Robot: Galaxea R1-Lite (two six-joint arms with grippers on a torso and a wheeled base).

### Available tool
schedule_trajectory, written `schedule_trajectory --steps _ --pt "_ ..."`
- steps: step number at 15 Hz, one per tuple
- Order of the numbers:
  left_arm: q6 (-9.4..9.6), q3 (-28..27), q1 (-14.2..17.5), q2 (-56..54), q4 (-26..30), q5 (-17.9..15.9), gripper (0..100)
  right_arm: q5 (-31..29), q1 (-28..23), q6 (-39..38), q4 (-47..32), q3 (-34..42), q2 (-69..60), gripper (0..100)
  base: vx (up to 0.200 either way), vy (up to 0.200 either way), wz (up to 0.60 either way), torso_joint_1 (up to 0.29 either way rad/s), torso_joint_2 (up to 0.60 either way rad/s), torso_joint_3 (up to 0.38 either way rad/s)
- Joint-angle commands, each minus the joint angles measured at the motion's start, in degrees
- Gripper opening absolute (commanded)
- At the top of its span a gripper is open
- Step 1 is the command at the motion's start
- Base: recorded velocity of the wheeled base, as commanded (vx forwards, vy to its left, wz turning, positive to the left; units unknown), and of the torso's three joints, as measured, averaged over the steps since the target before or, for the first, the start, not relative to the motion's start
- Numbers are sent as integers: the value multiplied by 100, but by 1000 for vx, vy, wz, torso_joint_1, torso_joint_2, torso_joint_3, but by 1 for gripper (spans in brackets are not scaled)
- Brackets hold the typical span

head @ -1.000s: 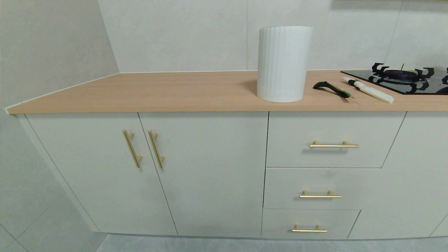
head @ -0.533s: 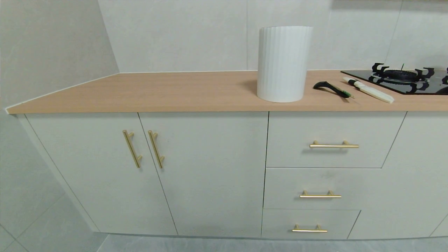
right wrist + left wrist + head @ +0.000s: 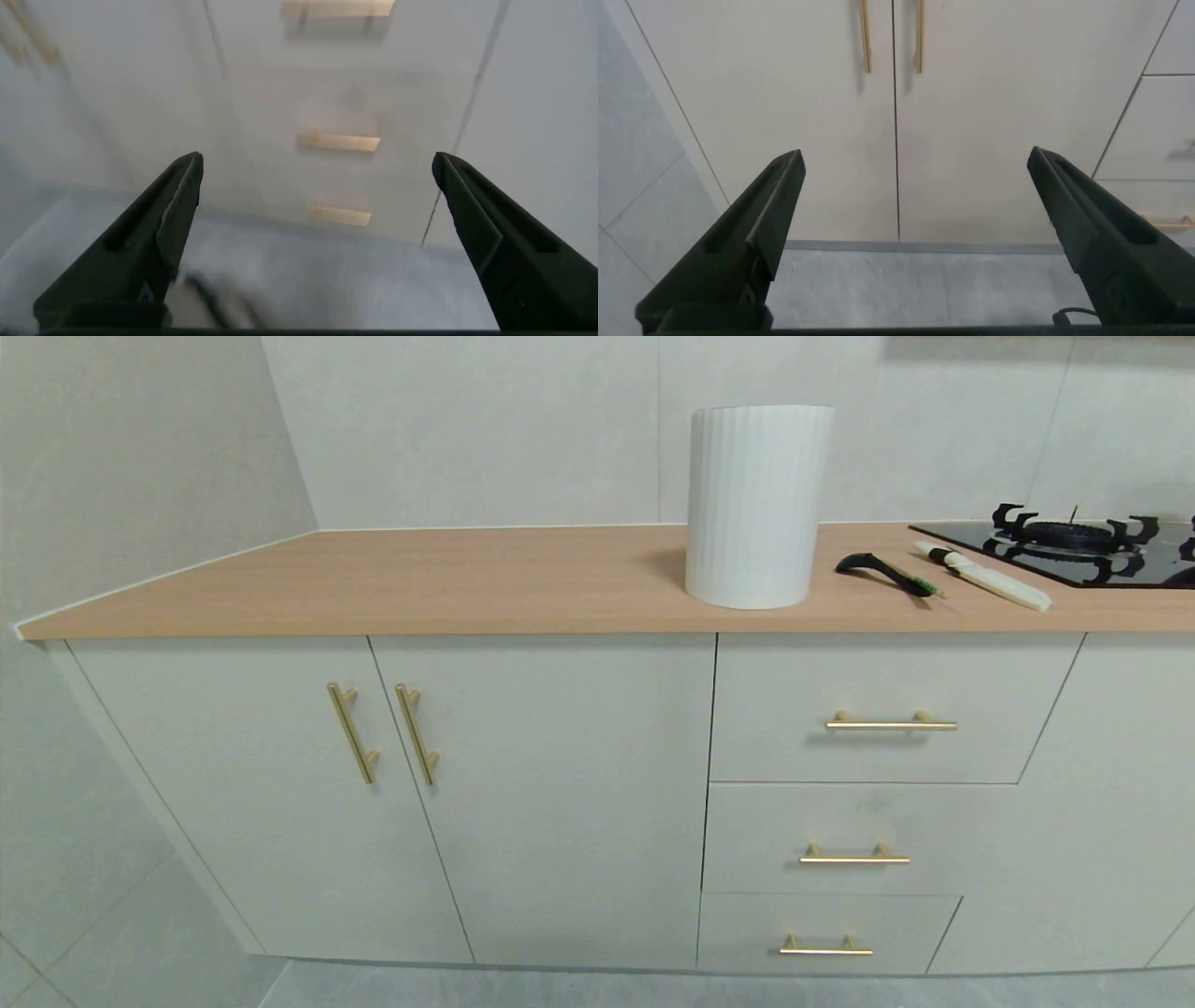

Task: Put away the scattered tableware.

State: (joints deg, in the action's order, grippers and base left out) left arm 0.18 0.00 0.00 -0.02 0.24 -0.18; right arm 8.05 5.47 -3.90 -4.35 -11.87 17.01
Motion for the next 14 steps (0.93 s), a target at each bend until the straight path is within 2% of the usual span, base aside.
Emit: schedule_trajectory --steps 1,6,7,10,14 --pt "-1 0 0 2 2 1 100 153 226 -14 75 -465 2386 100 0 0 0 0 0 0" --pt "-1 0 0 2 2 1 100 145 226 12 1349 -1027 5322 100 0 0 0 0 0 0" --pt "-1 0 0 2 2 1 100 145 235 12 1806 -1168 6095 100 0 0 0 0 0 0" --pt "-1 0 0 2 2 1 100 101 235 12 2589 -1546 7299 100 0 0 0 0 0 0" --pt "-1 0 0 2 2 1 100 92 217 12 3151 -2205 8671 100 0 0 0 0 0 0"
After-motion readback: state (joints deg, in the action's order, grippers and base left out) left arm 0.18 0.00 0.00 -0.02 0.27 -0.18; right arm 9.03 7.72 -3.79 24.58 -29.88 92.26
